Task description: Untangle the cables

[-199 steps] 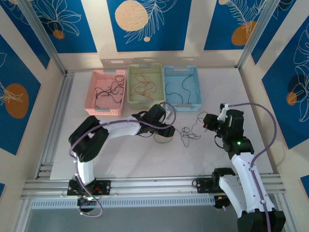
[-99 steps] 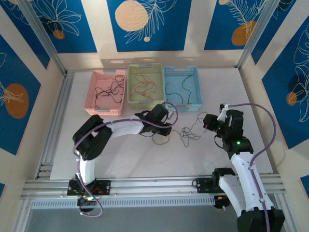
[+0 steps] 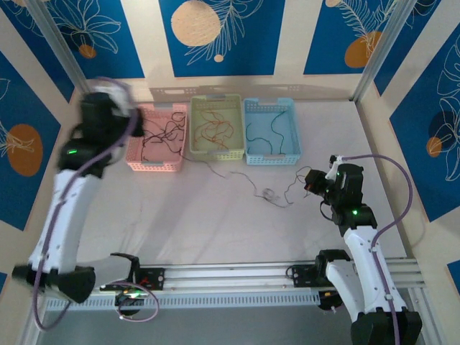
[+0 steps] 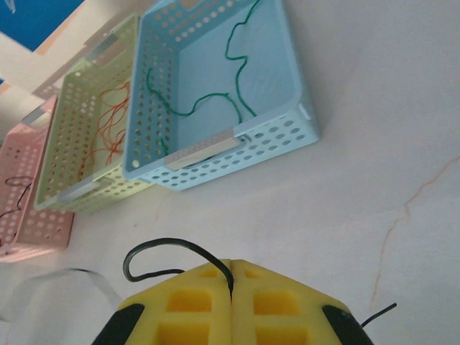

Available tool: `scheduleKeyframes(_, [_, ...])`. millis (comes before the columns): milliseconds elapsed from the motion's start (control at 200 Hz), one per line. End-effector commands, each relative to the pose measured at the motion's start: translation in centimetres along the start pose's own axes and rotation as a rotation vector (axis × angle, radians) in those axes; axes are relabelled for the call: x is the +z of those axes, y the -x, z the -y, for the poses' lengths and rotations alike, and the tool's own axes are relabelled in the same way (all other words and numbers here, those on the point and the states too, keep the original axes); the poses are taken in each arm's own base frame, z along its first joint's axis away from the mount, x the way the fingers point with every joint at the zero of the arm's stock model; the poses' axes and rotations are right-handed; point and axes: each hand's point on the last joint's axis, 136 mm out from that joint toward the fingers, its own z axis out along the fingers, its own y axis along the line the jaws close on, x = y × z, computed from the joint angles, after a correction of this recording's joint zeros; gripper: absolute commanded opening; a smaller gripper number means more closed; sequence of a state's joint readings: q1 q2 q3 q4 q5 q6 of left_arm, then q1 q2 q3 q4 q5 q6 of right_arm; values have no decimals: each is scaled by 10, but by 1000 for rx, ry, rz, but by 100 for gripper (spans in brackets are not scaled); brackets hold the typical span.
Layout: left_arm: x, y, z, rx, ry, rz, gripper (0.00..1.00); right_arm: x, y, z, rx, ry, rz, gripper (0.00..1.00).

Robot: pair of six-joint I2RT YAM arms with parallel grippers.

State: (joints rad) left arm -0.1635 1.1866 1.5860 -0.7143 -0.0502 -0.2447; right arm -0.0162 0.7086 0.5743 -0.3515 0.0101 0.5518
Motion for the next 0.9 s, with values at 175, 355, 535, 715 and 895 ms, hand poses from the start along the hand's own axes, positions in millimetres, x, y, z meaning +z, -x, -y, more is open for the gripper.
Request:
scheduleKeyframes(175, [-53,31,-22,50,61,-27,0,12,-13,33,102,-68,1,0])
scheduleKeyframes(355, [-58,35,-31,57,116,-9,0,11,-10,49,109,-135,19,0])
scheduleKeyframes(535, [-78,41,-60,111,284,14,0,-2,2,83,203,-281,90,0])
scheduleKeyframes(715, [-111,59,-98,175,543,81,0,-14,11,107,339,-373,155,0])
scheduleKeyframes(895, [-113,58,-96,177,532,95,0,-9,17,104,413,-349,161,0])
